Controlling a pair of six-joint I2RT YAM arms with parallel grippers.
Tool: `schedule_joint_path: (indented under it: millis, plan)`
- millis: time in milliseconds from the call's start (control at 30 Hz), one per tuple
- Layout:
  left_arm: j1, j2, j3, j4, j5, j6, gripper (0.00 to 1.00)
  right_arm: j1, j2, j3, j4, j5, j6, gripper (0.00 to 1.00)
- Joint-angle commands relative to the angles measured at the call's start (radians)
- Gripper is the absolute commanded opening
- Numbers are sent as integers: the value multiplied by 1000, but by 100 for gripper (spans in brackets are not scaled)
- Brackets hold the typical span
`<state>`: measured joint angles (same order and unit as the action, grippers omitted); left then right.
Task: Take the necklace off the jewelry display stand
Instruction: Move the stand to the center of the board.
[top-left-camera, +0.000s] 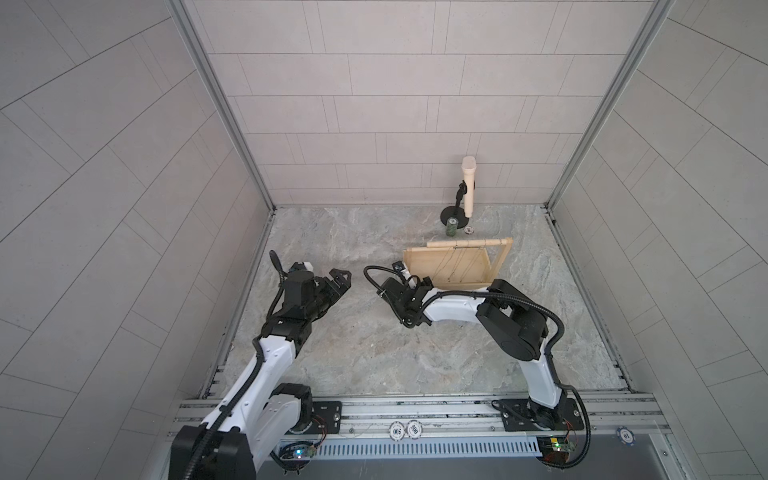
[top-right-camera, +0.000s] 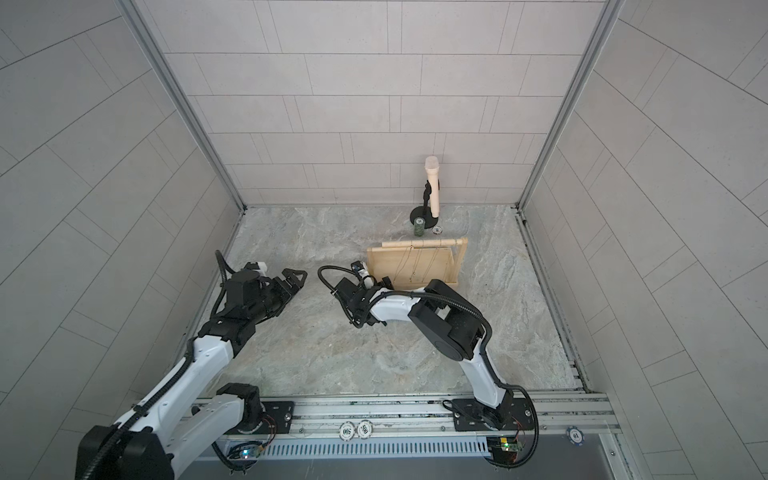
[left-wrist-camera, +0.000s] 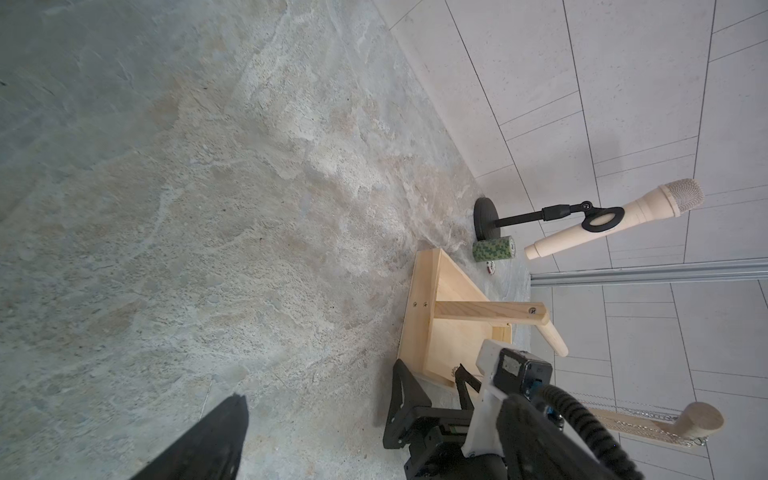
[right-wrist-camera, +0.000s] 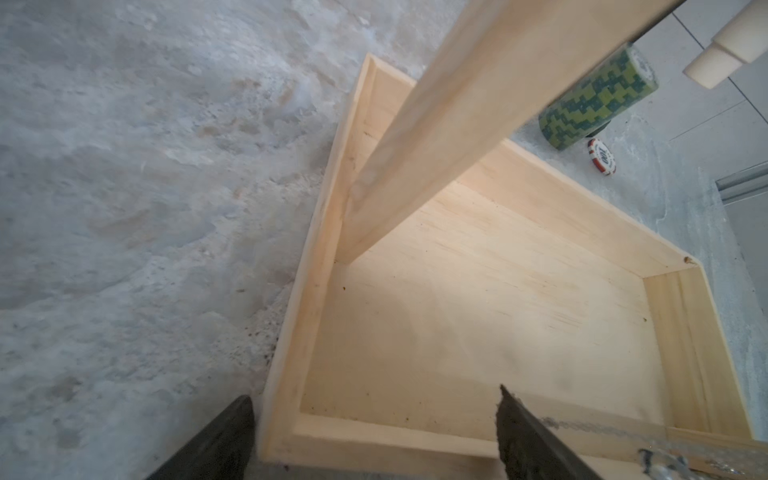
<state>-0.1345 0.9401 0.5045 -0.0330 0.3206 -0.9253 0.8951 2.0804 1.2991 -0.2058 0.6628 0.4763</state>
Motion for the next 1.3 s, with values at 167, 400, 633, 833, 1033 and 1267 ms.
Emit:
schedule_joint_path:
  millis: [167, 400, 633, 833, 1033, 1267]
  plan:
    - [-75, 65, 40, 78, -12, -10, 100, -101, -57, -84, -37, -34, -31, 92]
    - [-156, 140, 85, 121, -38, -12, 100, -186, -105, -127, -28, -87, -80, 92]
    - [-264, 226, 153, 146, -83, 3, 100, -272, -138, -156, -20, -138, -140, 92]
    - [-340, 304, 206, 171, -98, 8, 100, -325, -153, -177, -15, -197, -177, 92]
    - [-410, 372, 272, 150, -107, 46, 100, -314, -210, -183, -35, -222, -167, 95]
    - [-452, 399, 354, 38, -169, 95, 100, -267, -340, -227, -53, -241, -164, 99]
